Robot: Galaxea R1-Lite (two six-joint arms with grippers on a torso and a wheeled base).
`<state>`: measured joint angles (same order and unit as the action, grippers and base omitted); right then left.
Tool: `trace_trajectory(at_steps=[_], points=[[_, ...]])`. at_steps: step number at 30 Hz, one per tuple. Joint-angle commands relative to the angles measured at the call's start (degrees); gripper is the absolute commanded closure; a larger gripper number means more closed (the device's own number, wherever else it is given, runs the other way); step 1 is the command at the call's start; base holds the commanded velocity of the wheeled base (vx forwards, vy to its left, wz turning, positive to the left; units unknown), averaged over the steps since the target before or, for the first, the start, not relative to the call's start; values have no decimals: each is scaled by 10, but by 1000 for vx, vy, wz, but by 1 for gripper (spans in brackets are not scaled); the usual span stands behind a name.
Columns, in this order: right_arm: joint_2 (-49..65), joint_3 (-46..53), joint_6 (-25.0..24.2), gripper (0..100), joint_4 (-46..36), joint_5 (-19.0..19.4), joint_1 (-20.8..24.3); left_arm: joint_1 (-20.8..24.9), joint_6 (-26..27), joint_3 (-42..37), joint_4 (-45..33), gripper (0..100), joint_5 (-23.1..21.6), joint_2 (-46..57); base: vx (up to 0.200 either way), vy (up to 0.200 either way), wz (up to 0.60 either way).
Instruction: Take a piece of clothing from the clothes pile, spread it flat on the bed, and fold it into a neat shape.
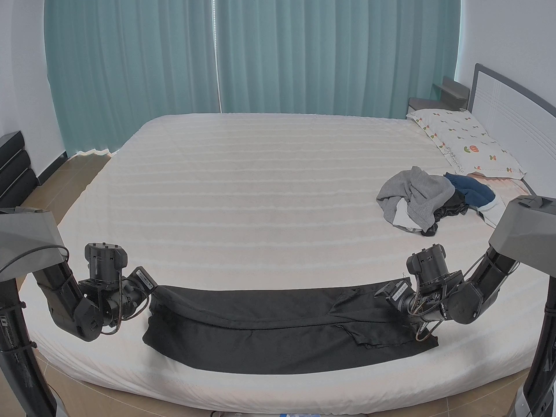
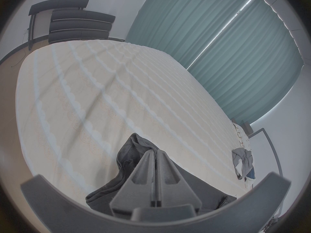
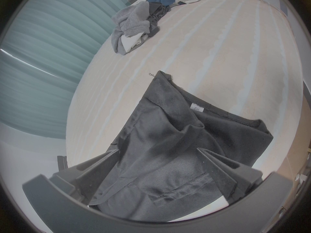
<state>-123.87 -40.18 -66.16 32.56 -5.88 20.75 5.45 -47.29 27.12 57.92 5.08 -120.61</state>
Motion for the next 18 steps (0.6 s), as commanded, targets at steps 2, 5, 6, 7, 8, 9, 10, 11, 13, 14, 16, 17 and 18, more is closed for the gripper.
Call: trace_trajectory(at_steps=[2,5,6,7,8,9,10,11,13,14,16,17,18], points=[[-8,-18,0,100,-28,0,-5,0,0,-1,0,100,-1,0,0,0,0],[-8,-26,0,100,-44,0,-5,0,0,-1,0,100,-2,0,0,0,0],[-8,-26,0,100,-45,0,-5,0,0,-1,0,100,-2,0,0,0,0],[-8,-26,0,100,-45,0,-6,0,0,-1,0,100,-2,0,0,0,0],[-8,-26,0,100,-45,0,-6,0,0,-1,0,100,-2,0,0,0,0],[-8,-26,0,100,-45,0,-6,0,0,-1,0,100,-2,0,0,0,0],[-8,-26,1,100,-46,0,-6,0,-1,-1,0,100,-1,0,0,0,0],[-7,-26,1,100,-47,0,-6,0,0,-1,0,100,-2,1,0,0,0],[-6,-26,1,100,-47,0,-7,0,0,-1,0,100,-2,3,0,0,0],[-5,-26,2,100,-47,0,-8,0,0,-1,0,100,-2,3,0,0,0],[-2,-29,2,100,-50,0,-11,0,0,0,0,100,-2,3,0,0,0],[-2,-31,2,100,-53,0,-11,0,-1,0,0,100,-2,4,0,0,0],[-2,-32,2,100,-59,0,-11,0,-1,0,0,100,-2,4,0,0,0]])
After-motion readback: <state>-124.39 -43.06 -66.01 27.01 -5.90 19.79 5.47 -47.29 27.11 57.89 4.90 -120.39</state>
